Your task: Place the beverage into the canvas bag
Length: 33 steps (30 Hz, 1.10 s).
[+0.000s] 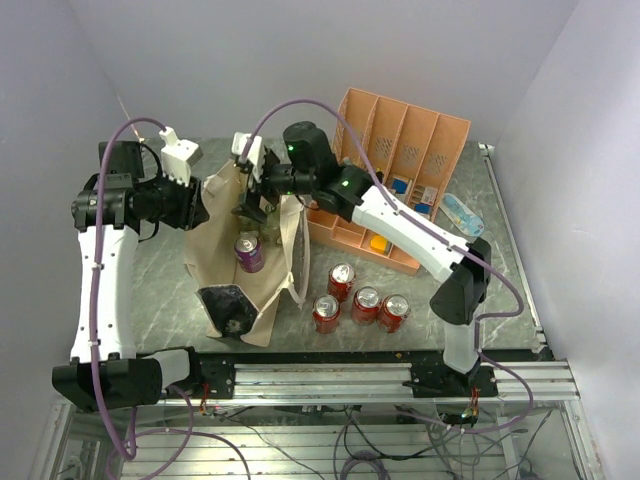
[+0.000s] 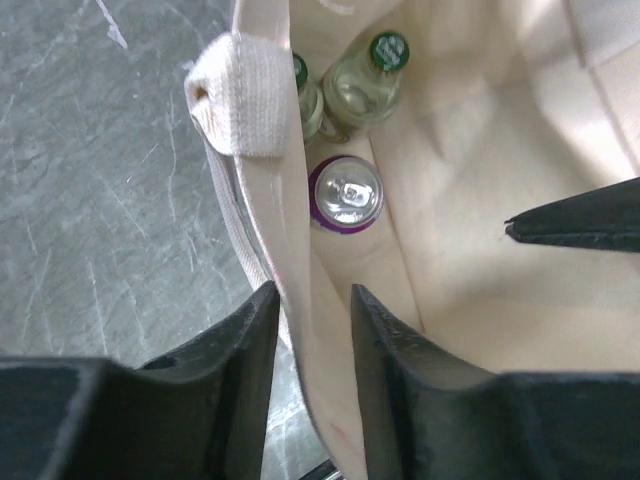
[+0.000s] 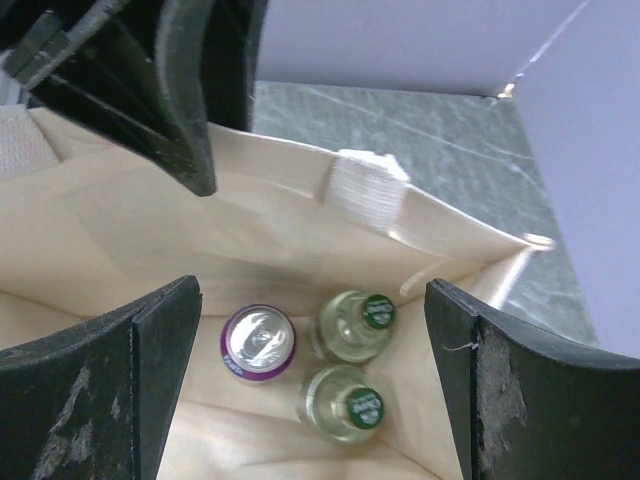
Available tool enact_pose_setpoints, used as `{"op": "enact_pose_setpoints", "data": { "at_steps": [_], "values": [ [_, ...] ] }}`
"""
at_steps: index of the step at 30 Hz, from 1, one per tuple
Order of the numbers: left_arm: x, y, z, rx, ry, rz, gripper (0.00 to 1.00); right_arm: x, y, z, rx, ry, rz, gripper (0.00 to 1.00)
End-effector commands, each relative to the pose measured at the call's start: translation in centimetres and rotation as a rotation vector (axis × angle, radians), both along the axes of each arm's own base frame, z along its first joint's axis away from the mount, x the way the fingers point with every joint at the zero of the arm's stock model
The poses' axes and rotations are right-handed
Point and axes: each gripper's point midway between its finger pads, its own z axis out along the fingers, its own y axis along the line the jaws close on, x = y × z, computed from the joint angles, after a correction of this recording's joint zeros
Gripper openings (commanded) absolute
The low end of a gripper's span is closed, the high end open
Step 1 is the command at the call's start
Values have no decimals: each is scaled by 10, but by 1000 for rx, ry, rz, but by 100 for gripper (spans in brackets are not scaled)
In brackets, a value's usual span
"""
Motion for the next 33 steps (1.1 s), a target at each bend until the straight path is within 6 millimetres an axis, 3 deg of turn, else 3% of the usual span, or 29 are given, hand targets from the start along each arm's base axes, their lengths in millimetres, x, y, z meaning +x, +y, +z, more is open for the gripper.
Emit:
{"op": "enact_pose_setpoints", "data": {
  "at_steps": [1,4,8,11,13,16,20,21,25,29,33],
  "values": [
    [11,-4,50,-13,-174,-27,56,6,-36,75,92,-99,-109,93],
    [13,-6,84,-11,-293,-31,70,12,-67,88,108,-112,-192,93],
    [9,-15,120,-25,-399,-75,78,27,-120,102,141,-123,-326,93],
    [5,-38,125,-47,-377,-164,80,44,-159,95,121,-90,-432,93],
    [0,-66,126,-47,-373,-256,81,55,-182,84,91,-50,-508,93],
    [-4,-90,124,-43,-361,-345,81,62,-215,67,50,-6,-602,93],
    [-18,-131,113,-7,-347,-501,81,62,-261,48,38,52,-708,94],
    [-23,-142,109,8,-342,-548,81,69,-283,44,38,64,-769,94],
    [-48,-185,91,69,-337,-730,81,69,-324,34,65,128,-866,94],
    [-83,-220,60,178,-328,-944,82,70,-359,32,104,177,-940,94],
    [-120,-235,11,293,-291,-1146,84,67,-384,35,101,150,-998,96]
  ]
}}
